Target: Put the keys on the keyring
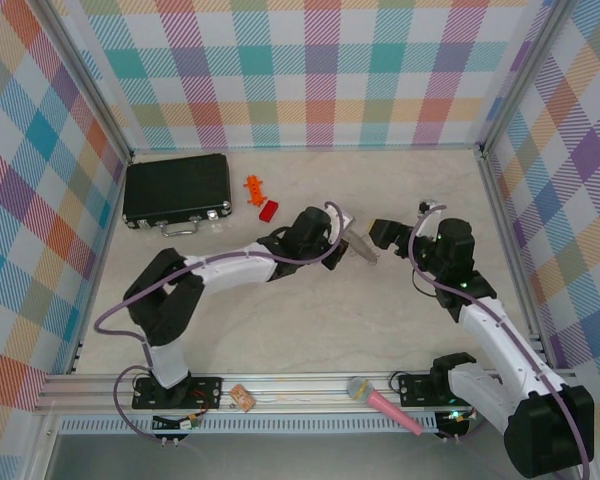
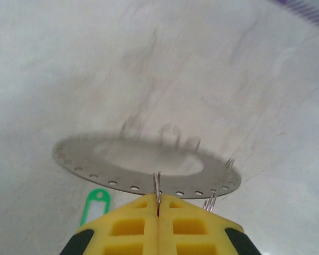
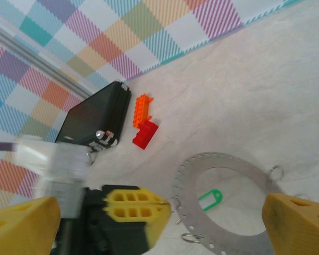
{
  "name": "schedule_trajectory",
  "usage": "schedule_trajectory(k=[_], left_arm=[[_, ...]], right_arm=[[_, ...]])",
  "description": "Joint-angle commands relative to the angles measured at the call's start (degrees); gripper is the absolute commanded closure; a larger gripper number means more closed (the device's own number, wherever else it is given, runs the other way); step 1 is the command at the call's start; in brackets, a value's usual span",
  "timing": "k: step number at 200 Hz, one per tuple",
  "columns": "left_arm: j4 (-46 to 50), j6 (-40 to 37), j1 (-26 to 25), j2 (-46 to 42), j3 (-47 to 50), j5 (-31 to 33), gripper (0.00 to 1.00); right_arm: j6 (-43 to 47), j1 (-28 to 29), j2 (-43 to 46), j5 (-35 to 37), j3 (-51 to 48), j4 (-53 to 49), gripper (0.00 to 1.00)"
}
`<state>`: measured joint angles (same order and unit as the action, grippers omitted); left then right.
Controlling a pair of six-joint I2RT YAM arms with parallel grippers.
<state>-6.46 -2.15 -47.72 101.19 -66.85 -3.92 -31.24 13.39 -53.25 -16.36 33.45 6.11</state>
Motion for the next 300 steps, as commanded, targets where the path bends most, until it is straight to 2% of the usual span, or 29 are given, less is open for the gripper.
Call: schedule_trajectory(k=[1,54,70,86,123,156,188,300], left_arm=[[-3.46,-2.09,1.34,-6.71,1.90,-3.96,1.00],[-6.09,-1.26,6.51,-14.59,5.72,-13.45,1.00],[-9.58,-0.85,7.35,-16.96,8.51,-15.76,1.00],[-14.35,1.19,8.51,-19.38,12.08,-18.75,1.00],[-28.34,7.97,12.04,-23.97,19.49,-27.24,1.00],[-29.13,9.36,12.56,-25.12,19.66,-30.77,1.00],[-31.90,15.90,12.91,-24.63,18.74,-33.61,1.00],[-37.32,39.08,15.20,-22.65,17.49,-35.60,1.00]], right_arm=[[4.01,1.53,-1.68,-3.43,3.45,1.44,0.14],[9.50,6.54,-7.43,-4.72,9.26,-0.71,0.39],[10.69,7.90,-9.23,-5.72,10.67,-0.88,0.42],[11.51,8.91,-10.60,-7.61,11.46,0.43,0.52],[11.40,9.46,-11.99,-10.40,12.59,1.98,0.51],[10.10,9.55,-11.35,-13.05,11.99,5.53,0.52],[8.77,9.73,-11.43,-16.41,12.78,7.13,0.53],[5.77,9.87,-9.08,-17.48,11.99,8.15,0.55]])
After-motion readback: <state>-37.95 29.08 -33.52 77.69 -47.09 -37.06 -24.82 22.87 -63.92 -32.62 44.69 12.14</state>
